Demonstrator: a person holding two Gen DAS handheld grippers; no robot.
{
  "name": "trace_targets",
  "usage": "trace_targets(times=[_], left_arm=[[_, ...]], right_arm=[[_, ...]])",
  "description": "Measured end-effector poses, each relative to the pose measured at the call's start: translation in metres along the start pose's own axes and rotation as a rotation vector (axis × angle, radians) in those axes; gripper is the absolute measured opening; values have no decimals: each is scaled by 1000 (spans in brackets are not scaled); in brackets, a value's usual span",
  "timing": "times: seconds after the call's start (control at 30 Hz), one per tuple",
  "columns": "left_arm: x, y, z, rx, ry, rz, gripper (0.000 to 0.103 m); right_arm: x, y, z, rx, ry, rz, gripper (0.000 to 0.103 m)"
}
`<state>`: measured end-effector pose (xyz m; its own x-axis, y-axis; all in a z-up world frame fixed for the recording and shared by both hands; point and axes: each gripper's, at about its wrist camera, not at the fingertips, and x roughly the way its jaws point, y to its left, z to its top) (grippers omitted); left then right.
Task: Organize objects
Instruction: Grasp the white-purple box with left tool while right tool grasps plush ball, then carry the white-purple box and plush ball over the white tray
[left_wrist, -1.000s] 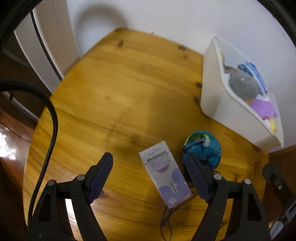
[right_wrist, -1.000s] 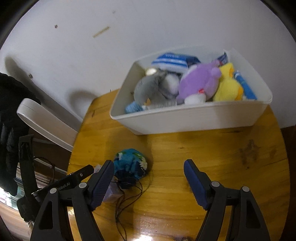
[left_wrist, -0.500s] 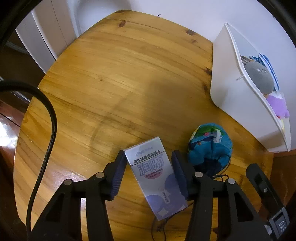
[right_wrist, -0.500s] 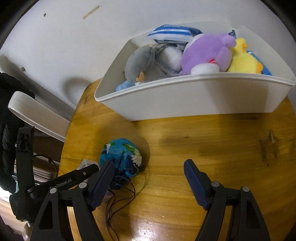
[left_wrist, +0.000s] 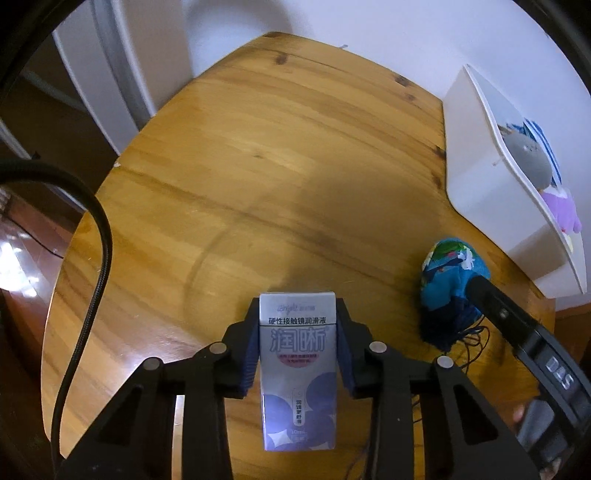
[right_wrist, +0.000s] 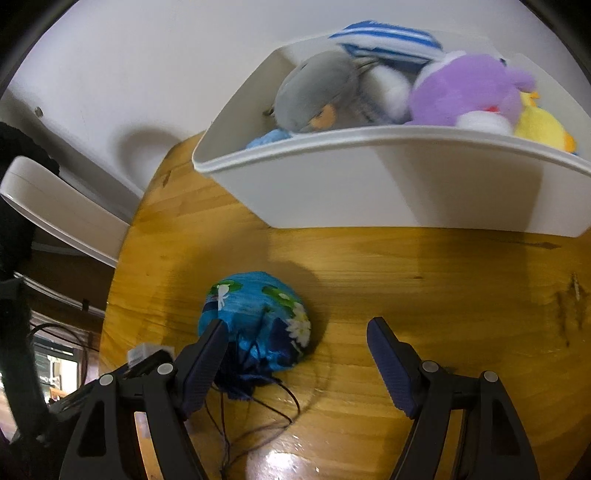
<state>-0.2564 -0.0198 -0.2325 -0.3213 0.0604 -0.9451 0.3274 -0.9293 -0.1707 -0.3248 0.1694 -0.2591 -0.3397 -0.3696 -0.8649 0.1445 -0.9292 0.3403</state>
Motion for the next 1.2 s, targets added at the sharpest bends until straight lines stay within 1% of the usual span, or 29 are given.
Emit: trace_targets(times=[0.3, 0.37, 0.4, 0.47, 0.67, 0.87, 0.9, 0.93, 0.97, 1.0, 1.07, 1.2], left_arm=[[-14, 33, -10, -40, -8, -13, 38], [-16, 37, -12, -50, -6, -18, 38], [-6, 30, -5, -55, -4, -20, 38], [-4, 30, -5, -59, 2, -26, 38], [-5, 35, -7, -63, 2, -28, 38], [-2, 39, -8, -69, 5, -28, 38], [-3, 40, -9, -68, 5, -28, 38], [-4, 39, -10, -65, 3, -26, 38], [-3, 40, -9, -63, 3, -27, 38], [-4, 39, -9, -53, -1, -23, 38], [-9, 38, -10, -37, -13, -20, 38], [-26, 31, -10, 8, -65, -6, 38]], right_arm=[[11, 21, 1, -50, -2, -34, 78], [13, 27, 0, -64, 6, -35, 78], [14, 31, 0, -68, 7, -36, 78], [17, 36, 1, -75, 10, -38, 78], [28, 52, 2, -89, 47, -2, 78], [37, 59, 1, -120, 51, 31, 78], [37, 60, 1, -131, 54, 37, 77], [38, 62, 0, -142, 54, 48, 65], [37, 62, -1, -146, 58, 77, 48], [36, 62, -2, -144, 62, 111, 46], [33, 67, -3, -158, 53, 90, 41], [21, 73, -11, -194, 26, 52, 38]])
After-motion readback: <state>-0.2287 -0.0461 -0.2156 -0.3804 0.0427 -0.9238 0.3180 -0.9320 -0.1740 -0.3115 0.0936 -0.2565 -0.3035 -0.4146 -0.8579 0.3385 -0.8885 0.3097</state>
